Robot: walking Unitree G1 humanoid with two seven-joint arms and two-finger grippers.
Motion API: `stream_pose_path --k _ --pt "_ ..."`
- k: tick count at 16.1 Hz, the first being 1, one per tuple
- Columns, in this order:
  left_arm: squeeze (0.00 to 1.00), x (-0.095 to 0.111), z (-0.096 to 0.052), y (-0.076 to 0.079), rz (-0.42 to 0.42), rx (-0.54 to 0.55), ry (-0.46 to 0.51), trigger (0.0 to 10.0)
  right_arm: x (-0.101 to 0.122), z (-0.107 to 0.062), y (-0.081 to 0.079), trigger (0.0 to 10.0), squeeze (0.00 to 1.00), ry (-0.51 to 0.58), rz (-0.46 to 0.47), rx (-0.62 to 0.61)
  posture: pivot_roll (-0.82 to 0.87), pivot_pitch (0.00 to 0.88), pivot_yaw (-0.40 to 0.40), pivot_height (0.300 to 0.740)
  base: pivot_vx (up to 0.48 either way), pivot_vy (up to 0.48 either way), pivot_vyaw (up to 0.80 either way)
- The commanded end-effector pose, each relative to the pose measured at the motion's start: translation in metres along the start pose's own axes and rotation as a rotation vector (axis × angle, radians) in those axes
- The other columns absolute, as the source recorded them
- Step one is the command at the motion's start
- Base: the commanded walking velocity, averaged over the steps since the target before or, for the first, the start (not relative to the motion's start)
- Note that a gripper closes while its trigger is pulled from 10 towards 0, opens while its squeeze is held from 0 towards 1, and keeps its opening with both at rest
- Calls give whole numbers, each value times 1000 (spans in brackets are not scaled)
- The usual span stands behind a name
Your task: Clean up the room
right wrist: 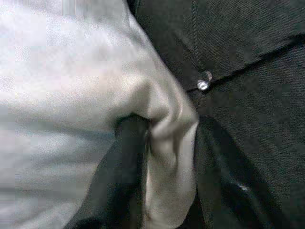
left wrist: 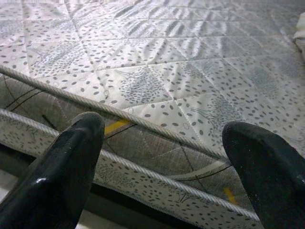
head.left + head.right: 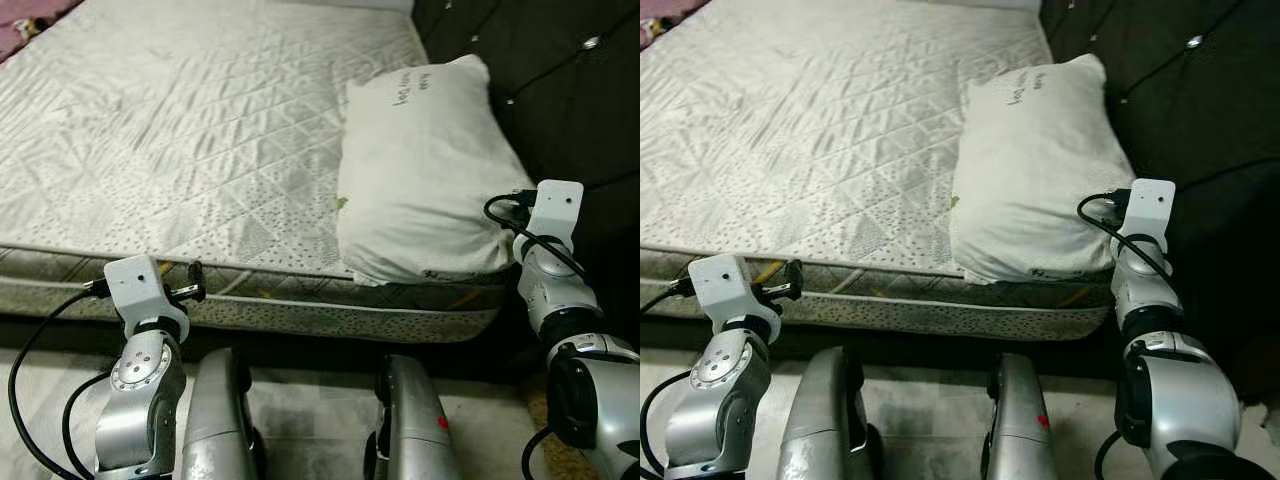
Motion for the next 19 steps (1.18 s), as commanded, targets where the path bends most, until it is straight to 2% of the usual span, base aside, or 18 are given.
stream_pose_path --k 1,3,4,7,8,10,11,12,13,14,17,19 --pt "0 2 2 -1 8 8 8 10000 20 3 2 10000 1000 46 0 -9 -1 0 -50 546 0 0 0" --pt "0 4 4 -2 9 16 23 10000 25 3 11 10000 1000 68 -25 -75 -4 0 -52 546 0 0 0" --pt "0 7 5 -2 6 19 35 10000 26 1 8 10000 1000 77 -24 -78 -8 0 -55 546 0 0 0" --pt "0 19 7 0 1 19 80 10000 13 -9 -20 10000 1000 69 -4 -12 -15 0 -61 546 0 0 0" --pt "0 30 6 3 -12 18 123 10000 2 -21 -47 10000 1000 58 22 73 -9 0 -71 546 0 0 0" --pt "0 37 4 4 -11 21 157 10000 2 -35 -73 10000 1000 91 59 168 -7 0 -80 546 0 0 0" --pt "0 39 2 4 -20 25 171 10000 16 -56 -105 10000 1000 192 68 316 -7 0 -80 546 0 0 0" --pt "0 39 1 4 -22 27 174 10000 22 -65 -118 10000 1000 225 91 376 -7 0 -80 546 0 0 0" --pt "0 37 0 3 -2 27 179 10000 35 -83 -136 10000 1000 278 131 461 -14 0 -68 546 0 0 0" --pt "0 36 -2 0 15 53 187 10000 36 -96 -150 10000 1000 270 208 533 -18 0 -48 546 0 0 0" --pt "0 39 -7 6 18 32 210 10000 40 -111 -157 10000 1000 325 216 571 -19 0 -42 546 0 0 0" --pt "0 28 -4 4 17 29 186 10000 35 -121 -169 10000 1000 295 264 612 -38 0 -26 546 0 0 0"
Point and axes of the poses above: a point about 5 cm out from each wrist's last joint towards the gripper, its own z axis pointing out of the wrist towards the gripper, its own x axis along the axis of the wrist's last joint, y = z × x, the point moved 6 cm from there along z, pointing out of the wrist towards the gripper, and after that the axes turned 2 degrees about -z, right-handed, at the moved point
